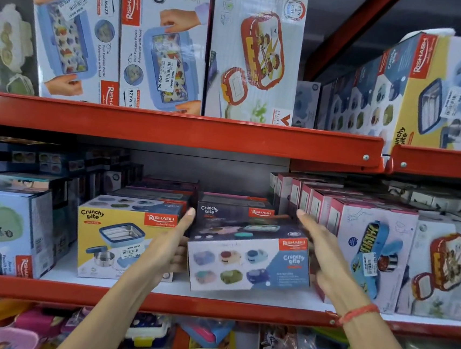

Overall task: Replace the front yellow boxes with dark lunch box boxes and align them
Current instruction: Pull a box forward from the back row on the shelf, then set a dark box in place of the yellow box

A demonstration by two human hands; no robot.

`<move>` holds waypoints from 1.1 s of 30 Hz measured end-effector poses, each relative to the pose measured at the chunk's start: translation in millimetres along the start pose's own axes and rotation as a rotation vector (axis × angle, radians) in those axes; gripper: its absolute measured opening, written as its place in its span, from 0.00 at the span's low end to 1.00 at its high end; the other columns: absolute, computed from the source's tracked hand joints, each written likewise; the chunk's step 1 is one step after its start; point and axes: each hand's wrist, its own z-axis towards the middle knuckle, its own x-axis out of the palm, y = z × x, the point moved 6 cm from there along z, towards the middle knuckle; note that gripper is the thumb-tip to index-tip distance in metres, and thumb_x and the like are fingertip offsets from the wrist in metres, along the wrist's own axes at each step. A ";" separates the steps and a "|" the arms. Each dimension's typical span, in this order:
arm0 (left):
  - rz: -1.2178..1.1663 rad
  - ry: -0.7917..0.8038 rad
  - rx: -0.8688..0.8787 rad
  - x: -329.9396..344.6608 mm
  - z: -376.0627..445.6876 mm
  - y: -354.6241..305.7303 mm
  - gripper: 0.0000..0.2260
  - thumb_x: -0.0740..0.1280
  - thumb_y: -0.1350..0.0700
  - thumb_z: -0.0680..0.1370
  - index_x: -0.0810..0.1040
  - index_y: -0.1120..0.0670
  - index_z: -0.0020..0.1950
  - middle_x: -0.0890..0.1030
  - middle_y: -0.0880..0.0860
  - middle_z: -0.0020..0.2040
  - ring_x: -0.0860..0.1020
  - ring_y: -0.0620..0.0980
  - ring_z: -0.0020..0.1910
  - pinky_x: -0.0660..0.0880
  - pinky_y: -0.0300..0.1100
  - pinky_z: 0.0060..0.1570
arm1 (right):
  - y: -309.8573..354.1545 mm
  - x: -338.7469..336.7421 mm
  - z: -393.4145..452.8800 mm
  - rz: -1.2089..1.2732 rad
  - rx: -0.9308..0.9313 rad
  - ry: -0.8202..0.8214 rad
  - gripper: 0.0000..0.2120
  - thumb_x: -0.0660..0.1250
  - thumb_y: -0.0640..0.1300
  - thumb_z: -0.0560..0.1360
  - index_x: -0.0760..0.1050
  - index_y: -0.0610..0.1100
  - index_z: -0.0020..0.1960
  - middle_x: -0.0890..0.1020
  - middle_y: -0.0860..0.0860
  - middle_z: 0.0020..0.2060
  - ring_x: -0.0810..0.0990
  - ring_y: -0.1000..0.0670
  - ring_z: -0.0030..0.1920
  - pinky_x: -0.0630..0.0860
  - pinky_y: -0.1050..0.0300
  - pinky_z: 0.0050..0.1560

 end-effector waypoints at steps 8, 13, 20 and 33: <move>-0.043 -0.004 0.206 8.9 8.7 1.4 0.17 0.73 0.64 0.69 0.79 0.63 0.57 0.85 0.55 0.44 0.83 0.48 0.38 0.80 0.37 0.40 | -12.3 -3.0 17.4 0.092 -0.109 0.057 0.27 0.67 0.27 0.72 0.71 0.42 0.69 0.81 0.44 0.56 0.81 0.47 0.56 0.82 0.58 0.48; 0.018 -0.147 0.340 13.6 8.9 14.0 0.22 0.72 0.70 0.68 0.76 0.63 0.61 0.83 0.55 0.50 0.82 0.48 0.45 0.80 0.37 0.47 | -27.9 -1.6 13.9 0.005 -0.260 -0.021 0.30 0.66 0.23 0.70 0.71 0.44 0.67 0.78 0.55 0.58 0.77 0.63 0.54 0.78 0.70 0.45; 0.110 -0.270 0.432 18.4 7.5 28.2 0.22 0.69 0.71 0.70 0.75 0.63 0.63 0.82 0.53 0.51 0.81 0.46 0.51 0.78 0.44 0.55 | -49.9 5.8 3.6 -0.046 -0.308 -0.120 0.29 0.68 0.24 0.70 0.70 0.43 0.67 0.75 0.53 0.60 0.74 0.53 0.62 0.74 0.55 0.59; 0.338 -0.266 0.513 10.8 7.1 40.8 0.25 0.67 0.61 0.75 0.66 0.52 0.71 0.81 0.48 0.49 0.77 0.41 0.49 0.75 0.39 0.50 | -46.0 21.6 -12.9 -0.442 -0.452 -0.389 0.29 0.69 0.32 0.72 0.67 0.47 0.70 0.72 0.48 0.68 0.70 0.47 0.68 0.71 0.48 0.66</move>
